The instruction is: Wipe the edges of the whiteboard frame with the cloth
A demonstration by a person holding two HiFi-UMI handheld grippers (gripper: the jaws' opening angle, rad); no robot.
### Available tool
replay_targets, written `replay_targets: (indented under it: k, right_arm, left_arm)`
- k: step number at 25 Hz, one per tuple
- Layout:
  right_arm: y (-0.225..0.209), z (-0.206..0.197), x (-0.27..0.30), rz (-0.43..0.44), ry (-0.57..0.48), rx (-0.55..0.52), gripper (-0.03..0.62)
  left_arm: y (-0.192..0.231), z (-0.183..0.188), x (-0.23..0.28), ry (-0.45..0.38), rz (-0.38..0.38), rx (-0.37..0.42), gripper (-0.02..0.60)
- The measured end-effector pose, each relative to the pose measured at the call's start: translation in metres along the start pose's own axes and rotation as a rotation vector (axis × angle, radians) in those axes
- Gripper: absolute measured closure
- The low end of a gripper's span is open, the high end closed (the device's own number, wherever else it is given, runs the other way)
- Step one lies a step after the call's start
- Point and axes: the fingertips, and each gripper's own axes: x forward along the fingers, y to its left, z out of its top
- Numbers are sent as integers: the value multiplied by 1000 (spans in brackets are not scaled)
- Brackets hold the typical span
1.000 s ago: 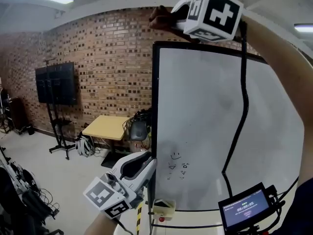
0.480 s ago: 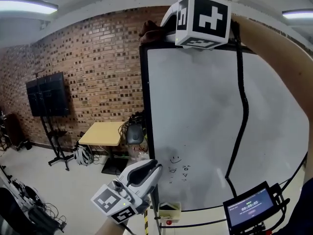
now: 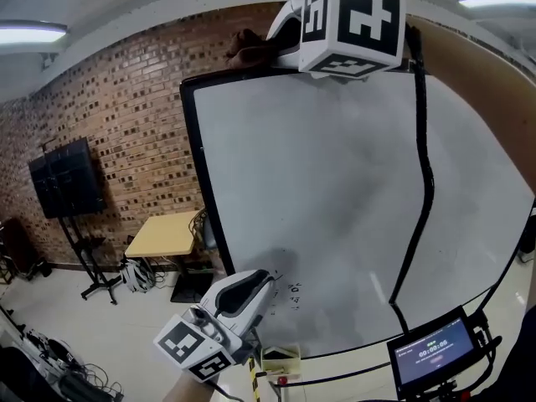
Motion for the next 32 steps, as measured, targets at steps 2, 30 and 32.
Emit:
replay_targets:
  k: [2, 30, 32]
  right_arm:
    - [-2, -11, -6, 0, -9, 19, 536]
    - [35, -209, -116, -73, 22, 180, 536]
    - [42, -228, -127, -80, 22, 198, 536]
  left_arm:
    - [-4, 0, 9, 1, -8, -2, 515]
    - [-113, -65, 105, 168, -61, -1, 515]
    - [-128, -78, 111, 175, -62, -8, 515]
